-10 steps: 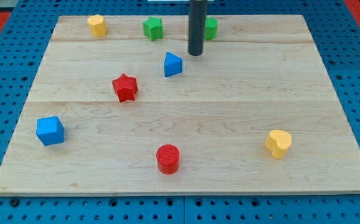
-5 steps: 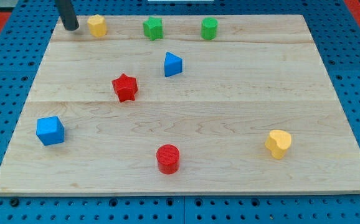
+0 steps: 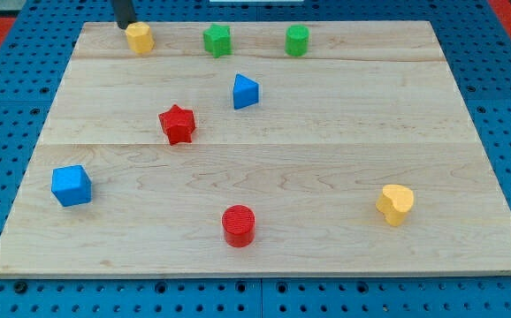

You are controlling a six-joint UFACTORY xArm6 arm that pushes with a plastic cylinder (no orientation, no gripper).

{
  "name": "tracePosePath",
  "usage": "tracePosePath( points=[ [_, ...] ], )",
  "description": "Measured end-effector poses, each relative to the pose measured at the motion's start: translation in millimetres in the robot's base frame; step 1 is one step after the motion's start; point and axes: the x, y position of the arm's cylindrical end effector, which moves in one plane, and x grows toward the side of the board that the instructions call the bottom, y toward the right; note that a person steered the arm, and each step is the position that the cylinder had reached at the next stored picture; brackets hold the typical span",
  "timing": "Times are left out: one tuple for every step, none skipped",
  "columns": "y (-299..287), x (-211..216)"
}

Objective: Push the yellow hexagon to the left of the green star

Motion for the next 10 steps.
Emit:
tracePosePath(
  points=[
    [-13, 0],
    [-25, 0],
    [-38, 0],
    [-45, 0],
    [-51, 0],
    [-54, 0],
    [-54, 1],
    [-54, 1],
    [-47, 7],
    [-41, 1]
  ],
)
